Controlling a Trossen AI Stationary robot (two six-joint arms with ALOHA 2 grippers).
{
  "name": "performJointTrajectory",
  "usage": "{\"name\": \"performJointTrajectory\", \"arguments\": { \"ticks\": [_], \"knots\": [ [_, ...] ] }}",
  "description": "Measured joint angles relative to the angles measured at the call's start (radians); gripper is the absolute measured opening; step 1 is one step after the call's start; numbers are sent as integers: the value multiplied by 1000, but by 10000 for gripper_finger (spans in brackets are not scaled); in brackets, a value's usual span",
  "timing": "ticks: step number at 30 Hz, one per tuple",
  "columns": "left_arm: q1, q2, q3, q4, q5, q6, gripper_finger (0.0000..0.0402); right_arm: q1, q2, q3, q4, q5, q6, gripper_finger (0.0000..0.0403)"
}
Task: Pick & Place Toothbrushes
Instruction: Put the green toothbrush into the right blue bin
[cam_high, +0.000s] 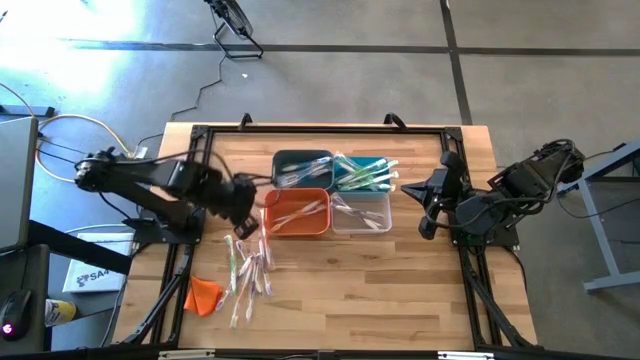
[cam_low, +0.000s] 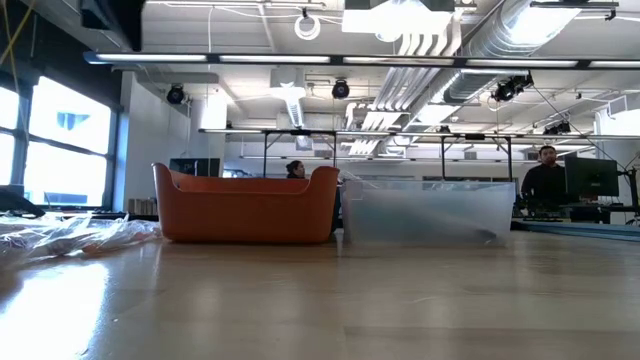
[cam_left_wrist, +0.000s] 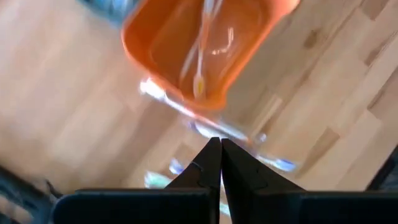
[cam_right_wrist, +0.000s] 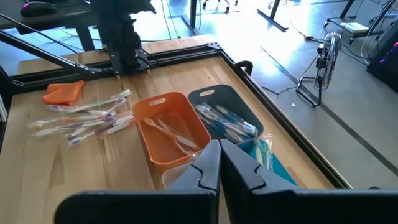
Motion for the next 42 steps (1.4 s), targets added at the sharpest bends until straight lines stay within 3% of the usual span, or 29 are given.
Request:
{"name": "performJointTrajectory", "arguments": {
  "ticks": [10,18,28,36,42],
  "knots": [
    [-280,-10,-175,33,1,-573,10,0,0,0,1,-2,0,2],
    [-494,-9,-296,210,4,-946,10,0,0,0,0,-4,0,2],
    [-636,23,-398,247,7,-1424,10,0,0,0,0,-27,0,2],
    [-640,78,-409,245,74,-1501,15,0,0,0,0,-30,0,2],
    [-641,115,-409,224,64,-1501,77,0,0,0,0,-27,0,2]
  ]
}}
